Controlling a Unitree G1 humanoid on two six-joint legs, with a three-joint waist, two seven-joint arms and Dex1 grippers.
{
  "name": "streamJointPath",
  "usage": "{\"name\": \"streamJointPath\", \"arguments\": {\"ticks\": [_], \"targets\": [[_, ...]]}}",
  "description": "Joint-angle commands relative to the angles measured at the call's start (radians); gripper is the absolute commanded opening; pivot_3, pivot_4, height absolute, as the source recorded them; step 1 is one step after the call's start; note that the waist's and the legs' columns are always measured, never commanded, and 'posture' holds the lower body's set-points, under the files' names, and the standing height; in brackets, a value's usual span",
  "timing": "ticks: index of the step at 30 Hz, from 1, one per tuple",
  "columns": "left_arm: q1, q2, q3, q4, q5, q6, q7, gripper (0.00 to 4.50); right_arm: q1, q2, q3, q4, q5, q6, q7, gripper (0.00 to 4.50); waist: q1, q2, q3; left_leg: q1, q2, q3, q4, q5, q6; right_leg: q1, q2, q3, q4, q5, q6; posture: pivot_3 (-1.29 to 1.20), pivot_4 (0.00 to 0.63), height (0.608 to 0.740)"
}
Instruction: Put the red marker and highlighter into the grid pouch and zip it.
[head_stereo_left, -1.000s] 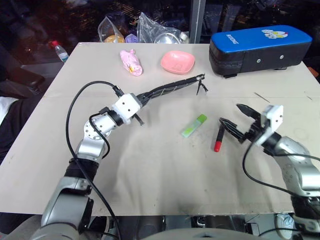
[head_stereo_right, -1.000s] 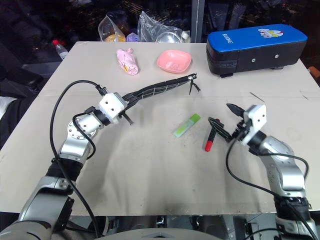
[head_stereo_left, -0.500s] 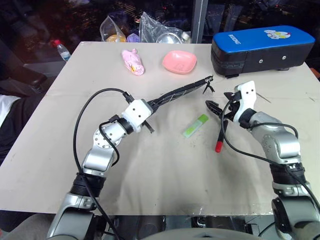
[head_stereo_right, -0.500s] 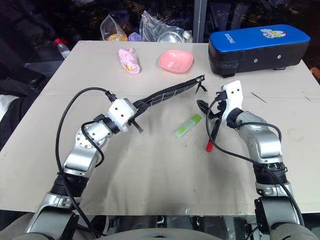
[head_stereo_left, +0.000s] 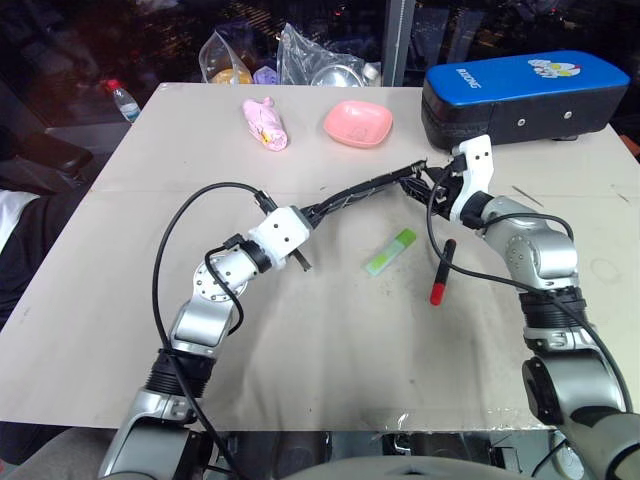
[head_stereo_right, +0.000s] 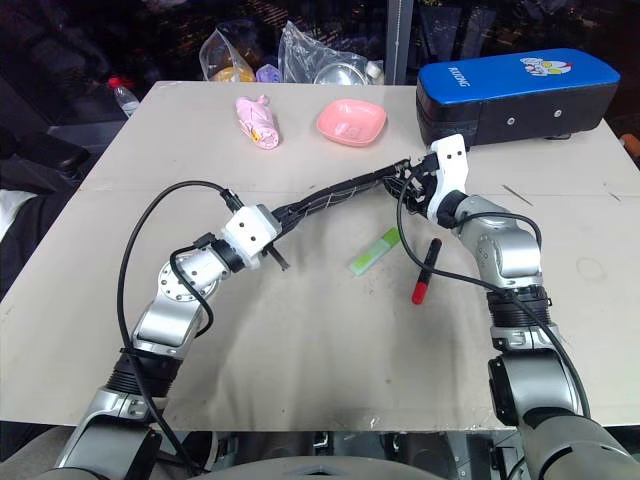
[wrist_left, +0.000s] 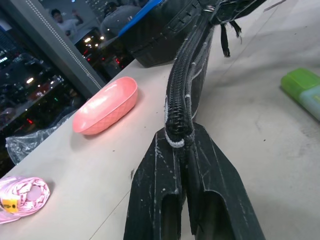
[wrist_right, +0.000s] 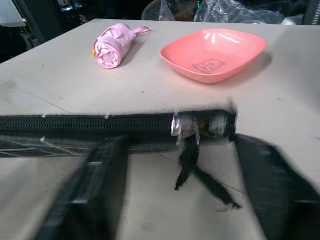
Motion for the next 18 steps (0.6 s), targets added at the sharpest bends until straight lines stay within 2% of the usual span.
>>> {"name": "streamJointPath", "arguments": {"ticks": [1, 3, 13, 18], "targets": [[-0.005, -0.006, 0.013, -0.011, -0.001, -0.028, 0.003, 0.0, -0.029, 0.0, -0.014, -0.017, 0.001, -0.022, 0.018, 1.01, 0.0, 0.0, 0.0, 0.0, 0.0, 0.0, 0.0, 0.0, 0.0, 0.0, 0.0, 0.0, 0.0, 0.0, 0.0, 0.0, 0.15, 0.686], [-0.004, -0.008, 0.015, -0.009, 0.0, -0.029, 0.003, 0.0, -0.027, 0.002, -0.014, -0.016, -0.003, -0.024, 0.018, 0.04, -0.001, 0.0, 0.0, 0.0, 0.0, 0.0, 0.0, 0.0, 0.0, 0.0, 0.0, 0.0, 0.0, 0.0, 0.0, 0.0, 0.15, 0.686], [-0.003, -0.011, 0.01, 0.002, 0.004, -0.038, 0.0, 0.0, -0.029, 0.006, -0.015, -0.001, -0.031, -0.045, 0.015, 0.04, -0.002, 0.0, 0.0, 0.0, 0.0, -0.001, 0.0, 0.0, 0.0, 0.0, 0.0, 0.0, 0.0, 0.0, 0.0, 0.0, 0.15, 0.686], [-0.002, -0.012, 0.01, -0.004, 0.006, -0.034, 0.0, 0.0, -0.018, -0.025, 0.047, -0.008, -0.101, -0.115, 0.059, 0.04, -0.002, 0.0, 0.0, 0.0, 0.0, -0.001, -0.001, 0.0, 0.0, 0.0, 0.0, 0.0, 0.0, 0.0, 0.0, 0.0, 0.15, 0.686]]}}
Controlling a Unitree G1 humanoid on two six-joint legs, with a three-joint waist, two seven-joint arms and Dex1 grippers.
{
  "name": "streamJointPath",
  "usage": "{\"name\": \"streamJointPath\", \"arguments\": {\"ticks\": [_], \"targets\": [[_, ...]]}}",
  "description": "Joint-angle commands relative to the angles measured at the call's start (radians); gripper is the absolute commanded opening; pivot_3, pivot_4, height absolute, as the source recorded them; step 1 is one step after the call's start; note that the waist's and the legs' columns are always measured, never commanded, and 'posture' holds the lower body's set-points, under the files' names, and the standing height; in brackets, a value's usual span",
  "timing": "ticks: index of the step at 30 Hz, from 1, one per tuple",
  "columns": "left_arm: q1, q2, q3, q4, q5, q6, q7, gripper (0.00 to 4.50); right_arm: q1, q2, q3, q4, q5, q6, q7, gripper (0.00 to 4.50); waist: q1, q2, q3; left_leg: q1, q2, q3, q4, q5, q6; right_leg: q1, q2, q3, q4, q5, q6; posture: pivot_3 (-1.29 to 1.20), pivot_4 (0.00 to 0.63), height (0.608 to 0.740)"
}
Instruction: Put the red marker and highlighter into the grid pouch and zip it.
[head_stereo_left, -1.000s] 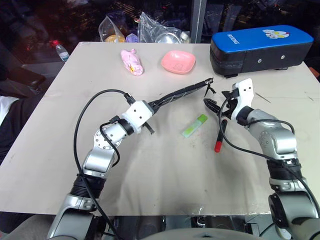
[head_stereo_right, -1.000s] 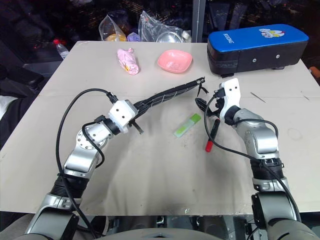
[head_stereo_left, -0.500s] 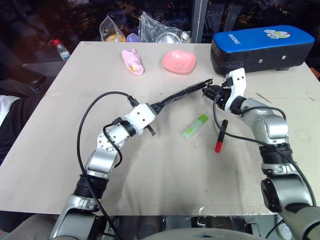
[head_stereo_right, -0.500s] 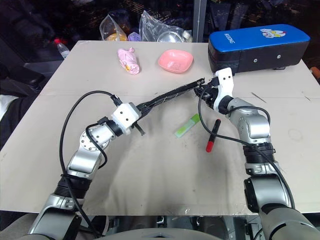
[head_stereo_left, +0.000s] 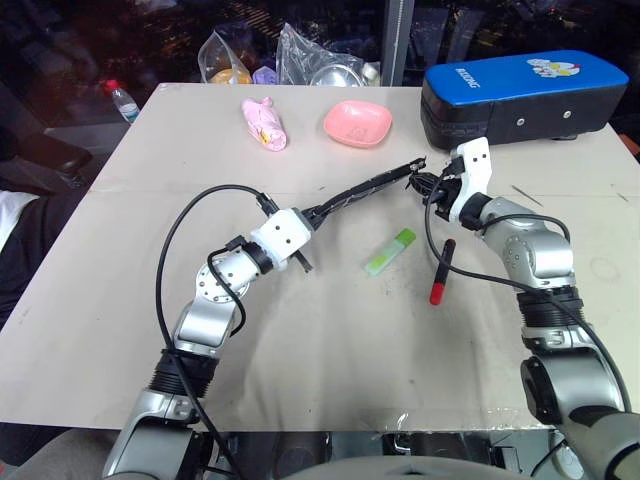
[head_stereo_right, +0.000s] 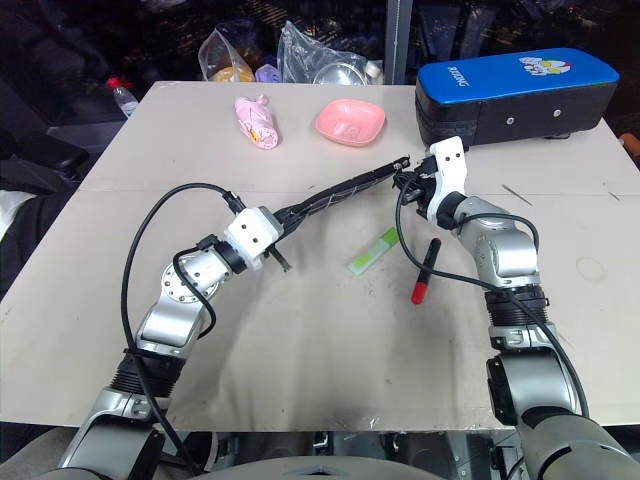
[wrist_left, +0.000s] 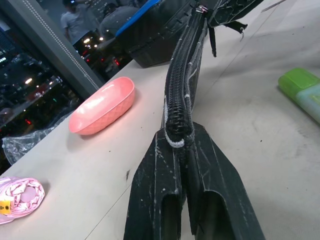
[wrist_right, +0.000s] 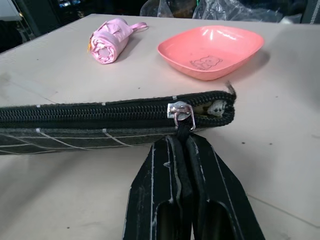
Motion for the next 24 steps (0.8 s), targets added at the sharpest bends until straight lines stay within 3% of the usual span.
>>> {"name": "streamJointPath", "arguments": {"ticks": [1, 11, 24], "targets": [[-0.002, -0.002, 0.01, -0.021, 0.003, -0.016, 0.002, 0.0, -0.015, -0.029, 0.043, -0.032, -0.053, -0.074, 0.043, 0.04, 0.0, 0.0, 0.0, 0.0, 0.0, 0.0, 0.0, 0.0, 0.0, 0.0, 0.0, 0.0, 0.0, 0.0, 0.0, 0.0, 0.15, 0.686], [0.002, -0.009, 0.005, -0.038, 0.008, -0.005, 0.004, 0.0, -0.013, -0.097, 0.175, -0.02, -0.22, -0.232, 0.127, 0.04, -0.003, 0.0, 0.0, 0.0, 0.0, 0.0, 0.0, 0.0, 0.0, -0.001, 0.0, 0.0, 0.0, 0.0, 0.0, 0.0, 0.15, 0.686], [0.003, -0.004, -0.01, -0.046, 0.04, -0.018, -0.012, 0.0, -0.028, -0.108, 0.216, -0.006, -0.32, -0.325, 0.182, 0.04, -0.005, 0.0, 0.0, 0.0, 0.0, 0.0, 0.0, 0.0, 0.0, -0.001, 0.0, 0.0, 0.0, 0.0, 0.0, 0.0, 0.15, 0.686]]}}
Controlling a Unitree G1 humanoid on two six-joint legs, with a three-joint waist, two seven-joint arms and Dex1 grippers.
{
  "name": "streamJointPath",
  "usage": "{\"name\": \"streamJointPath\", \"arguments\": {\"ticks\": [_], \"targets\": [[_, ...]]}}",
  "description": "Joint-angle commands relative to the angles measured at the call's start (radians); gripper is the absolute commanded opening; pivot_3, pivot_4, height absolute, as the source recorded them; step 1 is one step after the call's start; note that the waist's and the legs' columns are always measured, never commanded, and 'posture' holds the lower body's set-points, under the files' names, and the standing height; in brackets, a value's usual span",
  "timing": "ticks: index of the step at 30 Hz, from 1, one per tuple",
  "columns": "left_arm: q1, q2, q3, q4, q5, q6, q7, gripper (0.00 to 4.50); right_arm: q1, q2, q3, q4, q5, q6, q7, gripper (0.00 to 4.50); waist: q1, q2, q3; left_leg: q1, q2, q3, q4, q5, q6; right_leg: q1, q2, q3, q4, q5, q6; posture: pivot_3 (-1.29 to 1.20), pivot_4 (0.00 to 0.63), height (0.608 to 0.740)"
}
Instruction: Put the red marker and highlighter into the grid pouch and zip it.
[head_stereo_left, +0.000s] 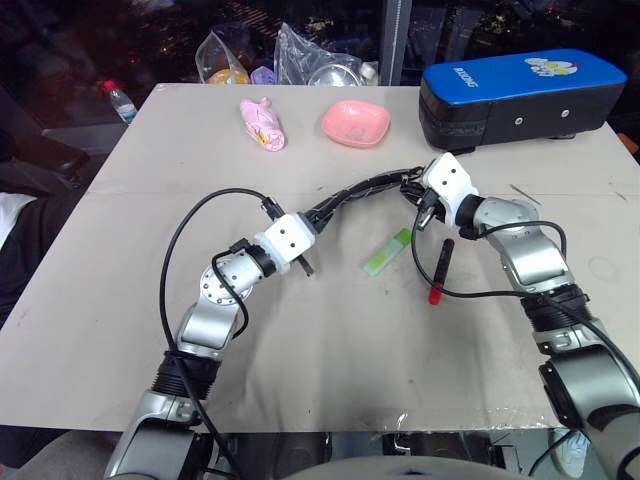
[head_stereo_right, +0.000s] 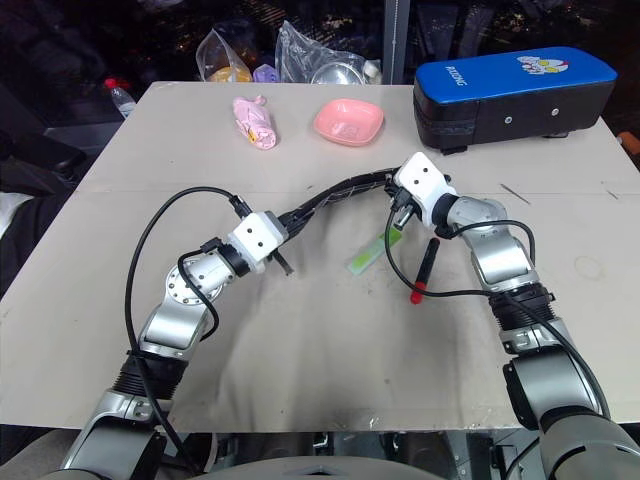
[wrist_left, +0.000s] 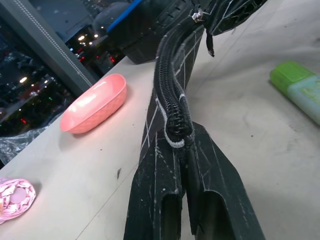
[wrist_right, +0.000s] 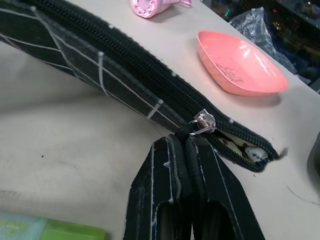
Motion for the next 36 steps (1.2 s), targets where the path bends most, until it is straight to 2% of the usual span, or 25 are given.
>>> {"name": "streamJointPath", "arguments": {"ticks": [1, 13, 36], "targets": [[-0.004, 0.006, -0.001, -0.045, 0.005, -0.024, -0.005, 0.0, -0.029, 0.0, 0.014, -0.022, -0.011, -0.041, 0.022, 0.04, -0.001, 0.0, 0.0, 0.0, 0.0, 0.0, 0.0, 0.0, 0.0, 0.0, 0.0, 0.0, 0.0, 0.0, 0.0, 0.0, 0.15, 0.686], [-0.015, 0.065, -0.009, -0.014, 0.044, -0.099, -0.053, 0.0, -0.039, -0.049, 0.04, 0.033, -0.101, -0.147, 0.07, 0.04, -0.007, 0.0, 0.0, 0.0, 0.0, 0.0, 0.0, 0.0, 0.0, 0.0, 0.0, 0.0, 0.0, 0.0, 0.0, 0.0, 0.15, 0.686], [-0.007, 0.086, -0.016, 0.01, 0.075, -0.154, -0.085, 0.0, -0.055, -0.088, 0.106, 0.021, -0.201, -0.287, 0.162, 0.04, -0.013, 0.0, 0.0, 0.0, 0.0, 0.0, 0.0, 0.0, 0.0, 0.0, 0.0, 0.0, 0.0, 0.0, 0.0, 0.0, 0.15, 0.686]]}}
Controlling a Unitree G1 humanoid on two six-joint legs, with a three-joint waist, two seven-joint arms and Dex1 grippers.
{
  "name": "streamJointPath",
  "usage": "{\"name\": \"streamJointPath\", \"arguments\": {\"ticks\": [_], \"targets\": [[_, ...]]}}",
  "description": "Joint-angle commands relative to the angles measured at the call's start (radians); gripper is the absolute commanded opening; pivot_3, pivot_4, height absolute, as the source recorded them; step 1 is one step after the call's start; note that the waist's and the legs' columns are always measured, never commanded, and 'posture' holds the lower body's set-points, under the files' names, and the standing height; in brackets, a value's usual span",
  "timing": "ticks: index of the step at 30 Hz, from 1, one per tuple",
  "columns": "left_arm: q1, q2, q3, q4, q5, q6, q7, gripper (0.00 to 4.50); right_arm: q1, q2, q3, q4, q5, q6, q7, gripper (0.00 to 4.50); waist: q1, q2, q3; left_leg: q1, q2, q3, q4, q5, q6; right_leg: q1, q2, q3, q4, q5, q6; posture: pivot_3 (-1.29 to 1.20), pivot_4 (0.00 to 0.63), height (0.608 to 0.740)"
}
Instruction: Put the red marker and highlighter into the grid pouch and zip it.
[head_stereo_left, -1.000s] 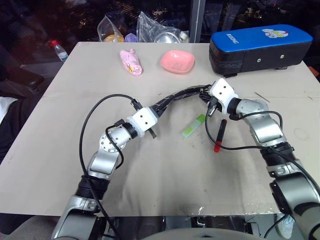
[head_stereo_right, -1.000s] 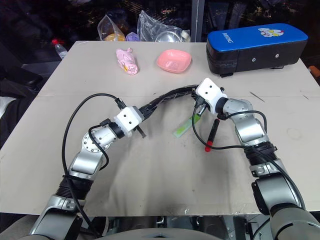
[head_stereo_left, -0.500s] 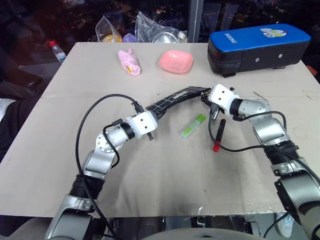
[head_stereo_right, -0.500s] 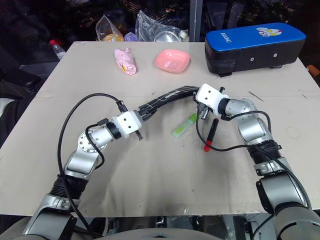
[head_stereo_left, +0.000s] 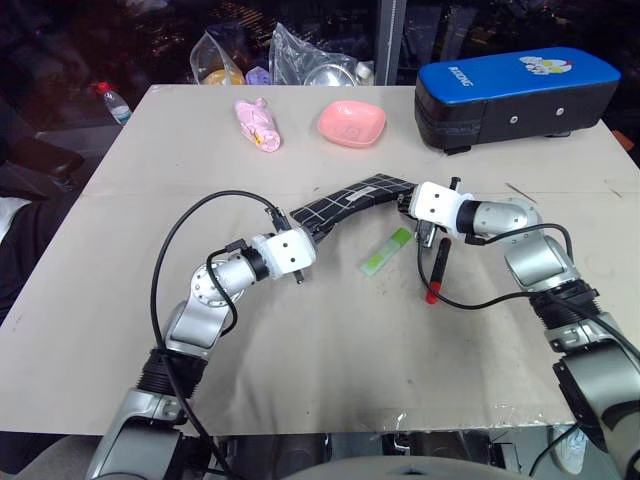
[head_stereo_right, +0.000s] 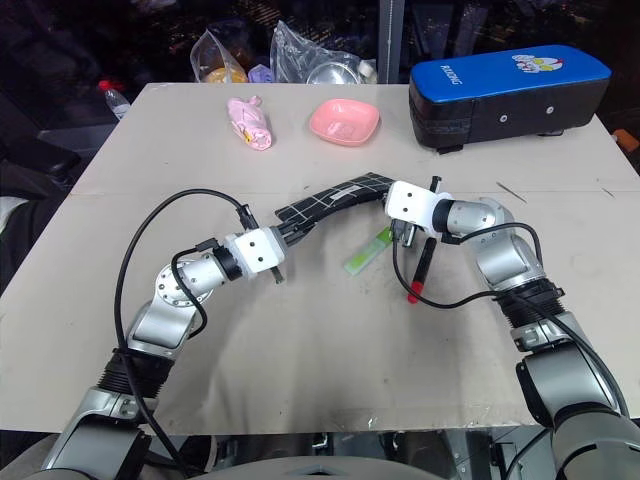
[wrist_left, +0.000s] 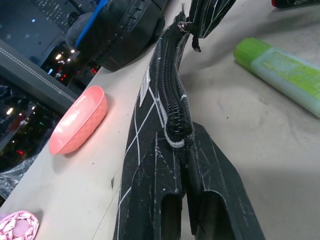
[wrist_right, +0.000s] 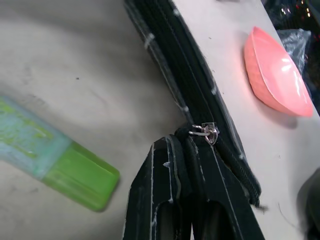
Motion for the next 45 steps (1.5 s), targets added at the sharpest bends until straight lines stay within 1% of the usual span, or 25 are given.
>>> {"name": "streamJointPath", "arguments": {"ticks": [1, 9, 24, 35, 45], "targets": [[-0.005, 0.012, -0.005, -0.01, -0.003, -0.033, -0.008, 0.0, -0.032, -0.009, 0.006, -0.035, -0.005, -0.059, 0.019, 0.04, 0.0, 0.0, 0.0, 0.0, 0.0, 0.0, 0.0, 0.0, 0.0, 0.0, 0.0, 0.0, 0.0, 0.0, 0.0, 0.0, 0.15, 0.686], [-0.006, 0.018, -0.006, 0.001, -0.001, -0.048, -0.018, 0.0, -0.038, -0.011, 0.015, -0.039, -0.018, -0.106, 0.049, 0.04, 0.0, 0.0, 0.0, 0.0, 0.0, 0.0, 0.0, 0.0, 0.0, 0.0, 0.0, 0.0, 0.0, 0.0, 0.0, 0.0, 0.15, 0.686], [-0.012, 0.019, -0.018, 0.015, 0.001, -0.055, -0.028, 0.0, -0.032, 0.026, 0.065, -0.119, -0.032, -0.112, 0.096, 0.04, 0.0, 0.0, 0.0, 0.0, 0.0, 0.0, 0.0, 0.0, 0.0, 0.0, 0.0, 0.0, 0.0, 0.0, 0.0, 0.0, 0.15, 0.686], [-0.019, 0.011, -0.026, 0.017, 0.006, -0.043, -0.022, 0.0, -0.012, 0.071, 0.095, -0.239, -0.013, -0.055, 0.132, 0.04, 0.0, 0.0, 0.0, 0.0, 0.0, 0.0, 0.0, 0.0, 0.0, 0.0, 0.0, 0.0, 0.0, 0.0, 0.0, 0.0, 0.15, 0.686], [-0.021, 0.005, -0.025, 0.017, 0.004, -0.031, -0.018, 0.0, 0.025, 0.085, 0.114, -0.329, -0.001, 0.004, 0.17, 0.04, 0.0, 0.0, 0.0, 0.0, 0.0, -0.001, 0.0, 0.0, 0.0, 0.0, 0.0, 0.0, 0.0, 0.0, 0.0, 0.0, 0.15, 0.686]]}}
